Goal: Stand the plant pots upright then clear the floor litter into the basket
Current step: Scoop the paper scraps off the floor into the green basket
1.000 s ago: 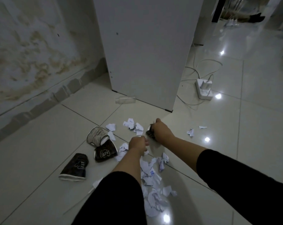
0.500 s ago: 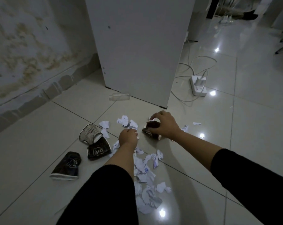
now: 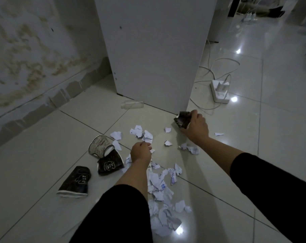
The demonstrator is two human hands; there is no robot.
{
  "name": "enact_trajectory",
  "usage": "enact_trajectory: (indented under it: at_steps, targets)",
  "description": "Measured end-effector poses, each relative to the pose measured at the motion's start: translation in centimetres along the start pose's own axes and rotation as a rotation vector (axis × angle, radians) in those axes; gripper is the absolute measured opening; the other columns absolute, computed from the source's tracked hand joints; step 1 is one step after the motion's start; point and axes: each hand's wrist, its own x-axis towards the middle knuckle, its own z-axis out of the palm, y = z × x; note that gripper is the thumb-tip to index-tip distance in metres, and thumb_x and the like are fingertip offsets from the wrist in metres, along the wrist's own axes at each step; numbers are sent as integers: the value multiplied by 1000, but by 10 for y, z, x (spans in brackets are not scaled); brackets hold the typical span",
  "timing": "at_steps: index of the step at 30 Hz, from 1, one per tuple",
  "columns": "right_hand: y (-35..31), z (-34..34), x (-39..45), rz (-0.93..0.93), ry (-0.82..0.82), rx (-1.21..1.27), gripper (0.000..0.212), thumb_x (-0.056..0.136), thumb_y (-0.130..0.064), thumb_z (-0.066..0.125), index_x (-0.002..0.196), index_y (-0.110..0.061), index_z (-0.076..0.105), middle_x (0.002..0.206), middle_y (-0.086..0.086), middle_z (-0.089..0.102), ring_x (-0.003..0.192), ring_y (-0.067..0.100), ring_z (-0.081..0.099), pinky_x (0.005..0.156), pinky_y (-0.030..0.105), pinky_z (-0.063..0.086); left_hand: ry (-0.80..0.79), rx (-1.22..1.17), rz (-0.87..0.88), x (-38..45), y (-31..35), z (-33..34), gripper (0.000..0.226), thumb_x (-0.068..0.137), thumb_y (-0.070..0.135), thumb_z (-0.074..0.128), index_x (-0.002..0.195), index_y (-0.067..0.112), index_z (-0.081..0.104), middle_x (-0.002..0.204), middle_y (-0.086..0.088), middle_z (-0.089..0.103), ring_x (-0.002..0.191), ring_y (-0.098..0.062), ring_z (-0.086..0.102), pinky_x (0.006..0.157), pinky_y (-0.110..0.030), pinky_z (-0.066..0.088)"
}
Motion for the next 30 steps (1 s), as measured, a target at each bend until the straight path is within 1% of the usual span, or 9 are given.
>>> enact_trajectory:
  at_steps: [3, 7, 11, 14, 16, 18, 22, 27, 30]
  targets:
    - [-1, 13, 0, 4, 19, -156, 56, 81, -40, 69, 124, -11, 47, 131, 16, 49, 114, 34, 48, 90, 43, 40, 61, 15, 72, 2, -4, -5, 24, 92, 10, 43, 78, 10, 62, 92, -16, 68, 77, -29, 56, 55, -26, 38]
    - [-10, 28, -4, -251, 86, -121, 36, 79, -27, 64, 112, -14, 59, 124, 10, 53, 112, 33, 49, 93, 40, 35, 184, 87, 186, 1, -6, -12, 21, 91, 10, 43, 86, 10, 63, 96, -15, 70, 91, -32, 63, 81, -37, 50]
    - [-29, 37, -9, -262, -343, 211, 48, 96, -34, 54, 139, -11, 49, 147, 12, 45, 135, 30, 42, 111, 37, 32, 226, 104, 256, 1, -5, -16, 17, 91, 12, 47, 91, 13, 64, 101, -12, 67, 96, -30, 61, 78, -34, 48]
    - [-28, 42, -17, -293, -414, 280, 38, 100, -37, 47, 119, -10, 66, 118, 11, 68, 109, 28, 63, 93, 39, 50, 252, 174, 332, 1, -1, -18, 19, 95, 17, 47, 105, 11, 62, 107, -10, 63, 94, -25, 56, 77, -30, 43]
    - [-29, 43, -22, -312, -354, 358, 40, 101, -38, 45, 96, -12, 74, 93, 4, 74, 84, 20, 68, 78, 39, 55, 227, 211, 381, 7, 2, -19, 22, 95, 18, 48, 113, 12, 59, 117, -10, 59, 105, -29, 57, 89, -36, 47]
    - [-34, 45, -22, -363, -217, 387, 41, 99, -37, 43, 87, -16, 75, 91, 0, 72, 80, 15, 64, 77, 39, 52, 176, 261, 382, 14, 3, -21, 29, 96, 20, 47, 123, 10, 55, 128, -12, 54, 116, -30, 52, 98, -38, 43]
    - [-60, 53, -13, -491, -89, 368, 45, 90, -44, 36, 97, -19, 71, 104, 2, 64, 95, 19, 55, 85, 38, 44, 169, 364, 291, 28, 0, -28, 50, 98, 29, 46, 141, 6, 39, 146, -13, 41, 133, -30, 39, 107, -35, 32]
    - [-112, 78, -14, -584, -264, 288, 52, 93, -50, 29, 121, -24, 63, 133, 5, 56, 125, 22, 50, 104, 41, 36, 352, 472, 275, 39, -9, -57, 51, 96, 30, 47, 135, -2, 44, 141, -23, 43, 130, -37, 39, 108, -44, 33]
    - [-147, 96, -19, -623, -483, 178, 46, 104, -46, 24, 143, -32, 45, 159, 1, 30, 149, 19, 18, 120, 49, 11, 388, 430, 246, 40, -9, -76, 53, 99, 27, 41, 145, 1, 31, 152, -18, 29, 140, -32, 28, 114, -41, 25]
